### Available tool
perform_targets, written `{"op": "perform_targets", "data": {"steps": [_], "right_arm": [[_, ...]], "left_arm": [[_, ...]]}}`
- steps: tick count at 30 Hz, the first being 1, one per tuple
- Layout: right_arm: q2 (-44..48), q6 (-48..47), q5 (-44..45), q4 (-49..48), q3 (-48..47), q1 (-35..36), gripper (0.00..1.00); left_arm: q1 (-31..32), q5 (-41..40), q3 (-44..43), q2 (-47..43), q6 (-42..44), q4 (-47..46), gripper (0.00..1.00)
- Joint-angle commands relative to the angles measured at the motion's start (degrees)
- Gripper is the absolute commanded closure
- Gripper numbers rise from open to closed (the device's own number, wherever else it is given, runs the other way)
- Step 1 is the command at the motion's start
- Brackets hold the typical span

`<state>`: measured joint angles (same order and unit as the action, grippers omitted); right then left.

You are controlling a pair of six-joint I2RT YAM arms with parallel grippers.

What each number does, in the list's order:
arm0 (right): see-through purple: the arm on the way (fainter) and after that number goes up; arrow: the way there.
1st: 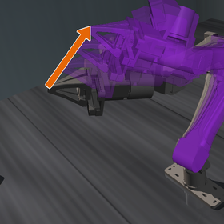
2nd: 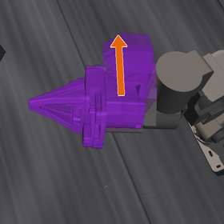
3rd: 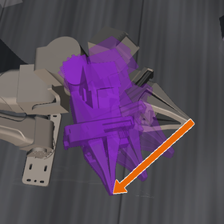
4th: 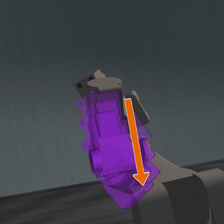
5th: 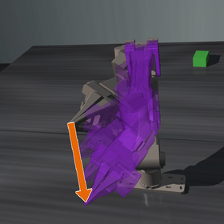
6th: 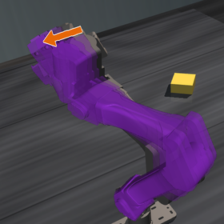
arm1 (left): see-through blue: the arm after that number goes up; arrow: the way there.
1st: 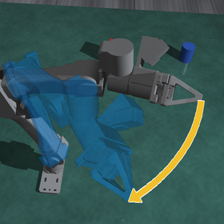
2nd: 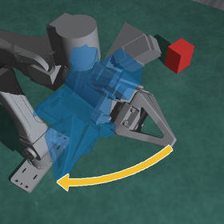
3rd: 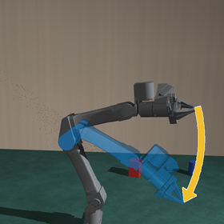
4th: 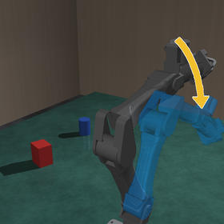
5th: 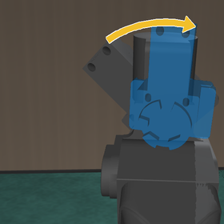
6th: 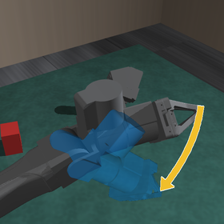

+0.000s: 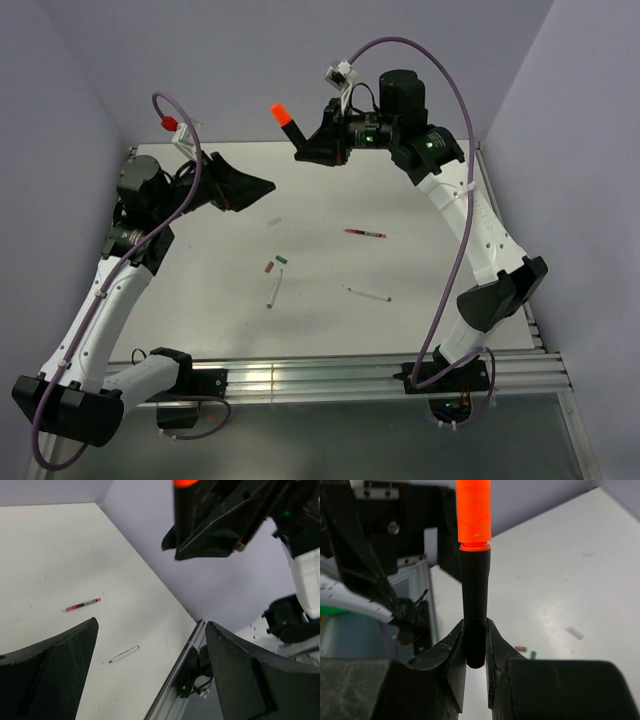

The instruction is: Insert the pens into the pen caps

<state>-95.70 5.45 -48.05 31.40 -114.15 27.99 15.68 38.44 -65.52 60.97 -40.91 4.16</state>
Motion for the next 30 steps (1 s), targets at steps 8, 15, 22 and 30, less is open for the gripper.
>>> {"op": "perform_targets", "data": {"steps": [8, 15, 22, 30], "right_arm": [[13.3, 7.9, -20.0, -15.3, 16.7, -0.4, 1.00], [17.4, 16.6, -21.9, -26.1, 24.0, -1.4, 1.00], [17.8, 20.1, -22.3, -31.1, 27.7, -1.4, 1.00], [17.7, 20.5, -19.4, -31.2, 29.0, -0.2, 1.00]], "left_arm": [[-9.4, 26.2, -10.1, 4.2, -8.8, -23.7, 0.16], [-9.4, 20.5, -8.1, 3.1, -23.0, -43.5, 0.12], [-8.8, 17.0, -7.8, 5.6, -29.1, -51.3, 0.19], [-4.4, 16.9, -10.6, 8.5, -23.4, -44.0, 0.25]]}}
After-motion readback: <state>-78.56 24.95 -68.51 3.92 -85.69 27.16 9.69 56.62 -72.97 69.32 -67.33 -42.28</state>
